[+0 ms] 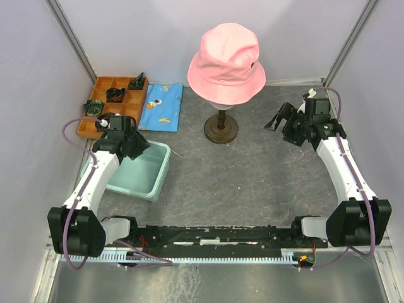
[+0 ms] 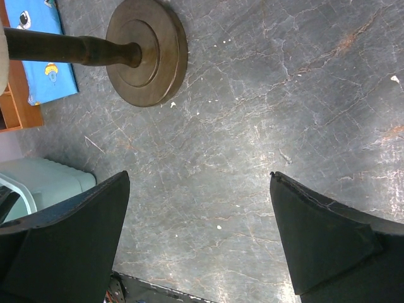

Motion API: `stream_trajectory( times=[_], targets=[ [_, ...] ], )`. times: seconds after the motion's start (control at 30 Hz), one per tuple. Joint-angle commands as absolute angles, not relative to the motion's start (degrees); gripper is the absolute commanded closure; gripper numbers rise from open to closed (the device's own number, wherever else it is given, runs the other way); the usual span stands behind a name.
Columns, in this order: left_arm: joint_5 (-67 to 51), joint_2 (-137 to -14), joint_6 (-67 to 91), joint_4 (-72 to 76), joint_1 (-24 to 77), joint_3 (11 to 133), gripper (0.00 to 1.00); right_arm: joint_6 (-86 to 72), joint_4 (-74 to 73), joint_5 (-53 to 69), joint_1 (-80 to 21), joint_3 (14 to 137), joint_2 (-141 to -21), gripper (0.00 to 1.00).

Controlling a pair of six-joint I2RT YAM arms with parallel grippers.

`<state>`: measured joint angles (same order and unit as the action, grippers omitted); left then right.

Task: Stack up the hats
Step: Move the bin to the center of the board.

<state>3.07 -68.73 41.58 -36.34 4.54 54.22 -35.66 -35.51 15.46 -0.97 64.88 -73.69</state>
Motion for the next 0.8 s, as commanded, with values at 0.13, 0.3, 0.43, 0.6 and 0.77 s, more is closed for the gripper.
stream_trajectory(
  times=[0.13,0.3,0.43,0.6,0.77],
  targets=[
    [-0.54,-69.37,45.18,-32.45,5.51,57.48,0.5,-35.54,-32.52,16.31,-0.79,66.42,-74.84,0.01],
    [0.1,-69.24,47.94,-32.62,12.81,54.77,0.53,-35.42,-32.69,16.35,-0.78,67.15,-75.01,0.01],
    [1.89,-68.67,50.1,-33.56,19.47,52.25,0.76,-35.59,-32.31,16.24,-0.79,67.06,-74.52,0.01],
    [1.26,-70.44,54.62,-31.23,26.7,50.69,0.89,-35.42,-32.56,15.53,-0.79,66.78,-73.77,0.01],
    [0.19,-75.83,59.72,-26.72,34.18,55.25,0.92,-34.41,-33.23,14.35,-0.77,67.08,-73.54,0.01]
  ],
)
